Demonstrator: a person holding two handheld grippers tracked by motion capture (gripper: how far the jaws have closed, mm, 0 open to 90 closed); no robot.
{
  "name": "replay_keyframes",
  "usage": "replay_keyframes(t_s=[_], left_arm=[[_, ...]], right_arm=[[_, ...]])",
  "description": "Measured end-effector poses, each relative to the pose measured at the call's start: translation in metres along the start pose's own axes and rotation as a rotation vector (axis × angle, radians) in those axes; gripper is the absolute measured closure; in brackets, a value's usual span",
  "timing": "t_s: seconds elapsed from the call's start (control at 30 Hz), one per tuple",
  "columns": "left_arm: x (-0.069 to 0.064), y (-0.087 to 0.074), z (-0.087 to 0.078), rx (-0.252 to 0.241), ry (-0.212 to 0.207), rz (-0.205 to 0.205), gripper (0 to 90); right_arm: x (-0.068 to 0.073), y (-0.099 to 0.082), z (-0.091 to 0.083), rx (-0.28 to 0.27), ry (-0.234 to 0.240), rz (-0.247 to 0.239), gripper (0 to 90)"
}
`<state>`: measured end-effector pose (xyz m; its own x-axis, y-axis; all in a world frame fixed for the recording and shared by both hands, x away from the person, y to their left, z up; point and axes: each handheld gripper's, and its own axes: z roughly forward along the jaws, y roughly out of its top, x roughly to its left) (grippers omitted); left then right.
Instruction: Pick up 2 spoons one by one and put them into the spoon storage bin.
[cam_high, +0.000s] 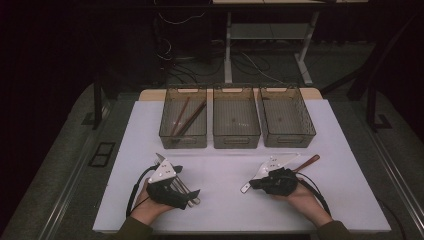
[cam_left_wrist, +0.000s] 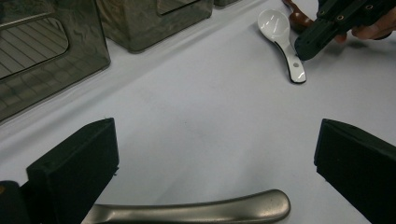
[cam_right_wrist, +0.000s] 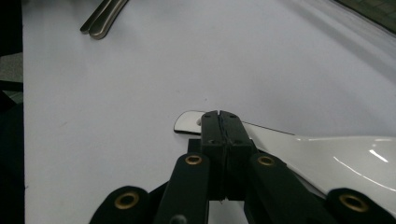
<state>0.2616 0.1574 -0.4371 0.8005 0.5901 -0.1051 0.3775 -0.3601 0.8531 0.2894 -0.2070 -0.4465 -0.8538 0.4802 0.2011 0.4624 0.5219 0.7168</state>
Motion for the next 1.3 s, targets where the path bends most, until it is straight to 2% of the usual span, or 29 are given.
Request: replay_keyframes(t_s=[0.53, 0.73, 0.9, 1.0, 1.1, 1.3], left_arm=[[0.000, 0.000, -0.001, 0.000, -0.001, 0.002, 0.0], [0.000, 0.000, -0.001, -0.001, -0.001, 0.004, 0.0], [0.000, 0.000, -0.001, -0.003, -0.001, 0.001, 0.0], [0.000, 0.000, -0.001, 0.000, -0.001, 0.001, 0.0], [0.000, 0.000, -0.001, 0.000, 0.000, -0.001, 0.0], [0.001, -0.001, -0.001, 0.004, -0.003, -0.002, 0.0]], right_arm=[[0.000, 0.005, 0.004, 0.001, 0.009, -0.009, 87.4], [0.000, 0.006, -0.001, -0.019, 0.009, -0.010, 82.4], [-0.012, 0.013, -0.020, -0.073, -0.047, 0.021, 65.4], [-0.024, 0.018, -0.030, -0.061, -0.122, 0.031, 55.2], [-0.035, 0.019, -0.034, -0.057, -0.163, 0.050, 50.0], [-0.055, 0.011, -0.033, 0.004, -0.193, 0.112, 47.1]])
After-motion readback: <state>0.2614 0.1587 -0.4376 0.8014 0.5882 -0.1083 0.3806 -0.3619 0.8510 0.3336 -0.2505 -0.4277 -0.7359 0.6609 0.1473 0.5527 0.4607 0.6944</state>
